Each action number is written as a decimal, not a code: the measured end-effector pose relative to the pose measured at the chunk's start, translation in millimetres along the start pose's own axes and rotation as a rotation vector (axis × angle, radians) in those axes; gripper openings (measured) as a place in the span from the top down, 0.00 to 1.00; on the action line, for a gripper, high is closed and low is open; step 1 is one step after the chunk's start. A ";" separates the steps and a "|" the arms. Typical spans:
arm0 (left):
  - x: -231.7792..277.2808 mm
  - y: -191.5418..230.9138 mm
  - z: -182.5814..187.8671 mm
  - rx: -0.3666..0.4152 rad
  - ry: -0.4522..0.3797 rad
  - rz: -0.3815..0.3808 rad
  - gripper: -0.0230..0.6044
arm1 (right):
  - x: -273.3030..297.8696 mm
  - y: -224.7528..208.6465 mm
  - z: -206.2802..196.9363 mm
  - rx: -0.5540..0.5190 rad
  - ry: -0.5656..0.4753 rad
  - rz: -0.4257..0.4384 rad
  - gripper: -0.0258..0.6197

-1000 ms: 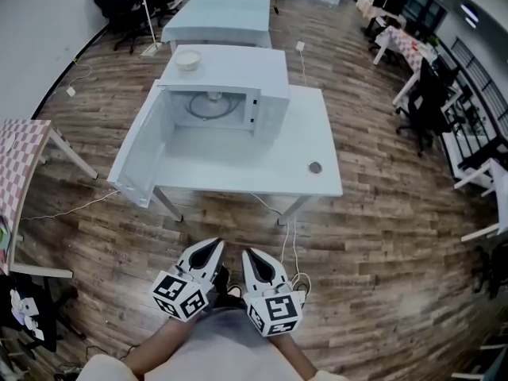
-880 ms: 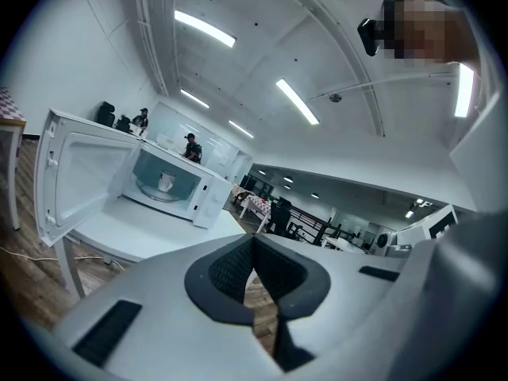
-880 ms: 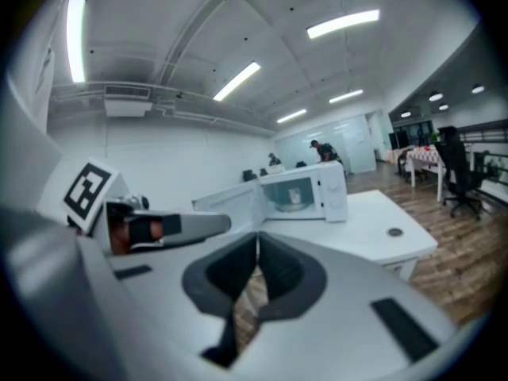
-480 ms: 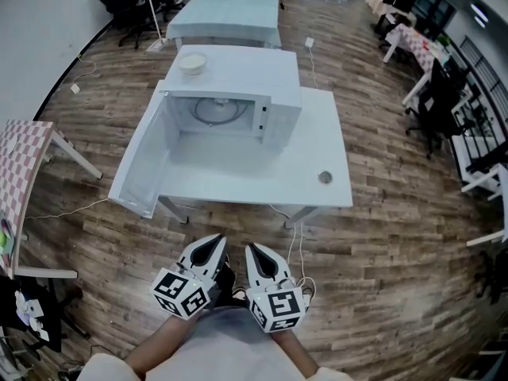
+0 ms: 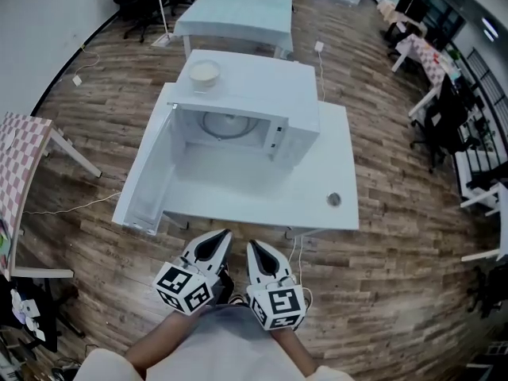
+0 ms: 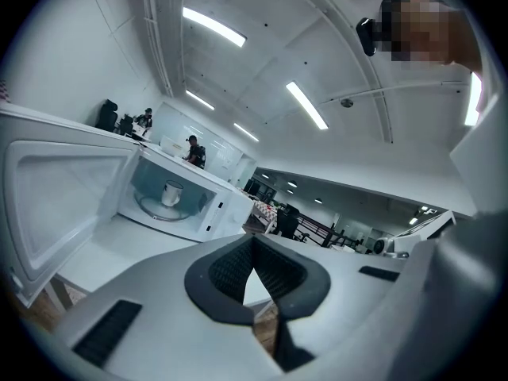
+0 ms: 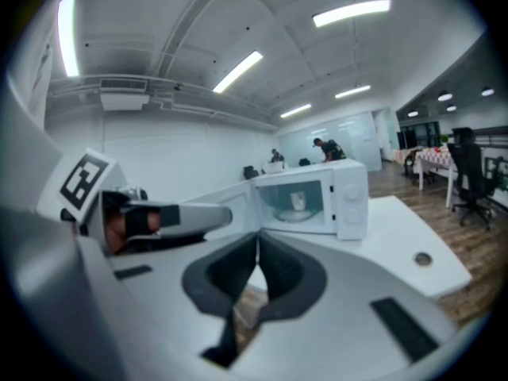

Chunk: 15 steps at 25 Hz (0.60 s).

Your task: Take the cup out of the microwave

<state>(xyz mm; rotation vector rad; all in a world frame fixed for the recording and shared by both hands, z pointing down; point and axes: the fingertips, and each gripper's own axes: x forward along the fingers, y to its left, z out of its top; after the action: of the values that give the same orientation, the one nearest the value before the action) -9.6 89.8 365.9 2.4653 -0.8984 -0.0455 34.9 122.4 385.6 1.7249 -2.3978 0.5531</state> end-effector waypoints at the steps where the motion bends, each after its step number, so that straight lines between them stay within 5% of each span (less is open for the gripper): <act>1: 3.3 4.9 5.1 -0.001 -0.005 -0.002 0.95 | 7.0 -0.1 3.8 -0.004 0.001 0.003 0.92; 15: 32.5 55.4 60.1 0.030 -0.066 -0.054 0.95 | 85.9 13.4 44.4 -0.086 -0.030 0.024 0.92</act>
<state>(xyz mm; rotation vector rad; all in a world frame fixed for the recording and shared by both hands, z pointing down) -29.1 6.7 344.6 2.5288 -0.8656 -0.1337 -2.0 33.5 369.1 1.6834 -2.4270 0.4235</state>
